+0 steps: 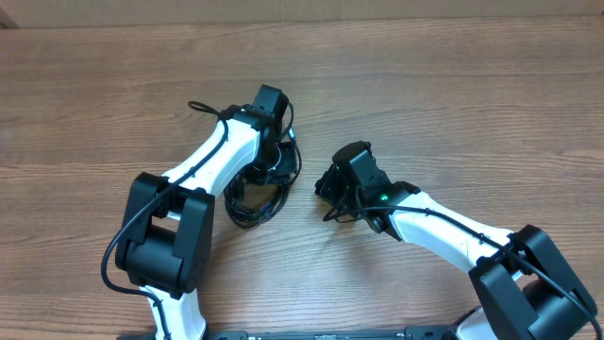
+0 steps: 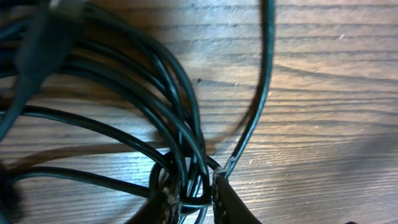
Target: Untangle cables
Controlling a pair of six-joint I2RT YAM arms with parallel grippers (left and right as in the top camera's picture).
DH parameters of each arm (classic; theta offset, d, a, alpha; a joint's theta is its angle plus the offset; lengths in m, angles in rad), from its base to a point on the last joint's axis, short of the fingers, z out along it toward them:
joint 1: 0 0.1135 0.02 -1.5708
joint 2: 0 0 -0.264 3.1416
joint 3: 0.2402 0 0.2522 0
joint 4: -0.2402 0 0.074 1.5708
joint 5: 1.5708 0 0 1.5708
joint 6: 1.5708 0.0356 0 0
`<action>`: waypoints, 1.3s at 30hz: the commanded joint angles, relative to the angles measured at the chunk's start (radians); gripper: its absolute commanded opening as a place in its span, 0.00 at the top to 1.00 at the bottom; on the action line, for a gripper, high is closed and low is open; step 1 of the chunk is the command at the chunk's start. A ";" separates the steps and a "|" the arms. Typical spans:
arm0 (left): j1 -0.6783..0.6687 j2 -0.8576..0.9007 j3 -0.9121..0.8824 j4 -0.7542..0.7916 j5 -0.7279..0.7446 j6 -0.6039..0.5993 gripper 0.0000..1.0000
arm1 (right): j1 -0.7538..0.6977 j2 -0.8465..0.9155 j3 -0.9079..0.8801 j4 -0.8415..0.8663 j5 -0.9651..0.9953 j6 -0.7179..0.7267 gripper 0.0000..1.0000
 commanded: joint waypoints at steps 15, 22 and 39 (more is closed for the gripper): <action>-0.001 0.000 -0.006 -0.016 -0.059 -0.056 0.85 | -0.002 0.009 -0.003 0.003 0.011 -0.003 0.92; 0.000 0.000 -0.006 -0.040 -0.059 -0.133 0.78 | -0.002 0.009 -0.003 0.002 0.011 -0.003 0.92; 0.101 0.000 0.081 -0.165 0.082 -0.091 0.63 | -0.002 0.009 -0.003 0.003 0.011 -0.003 0.92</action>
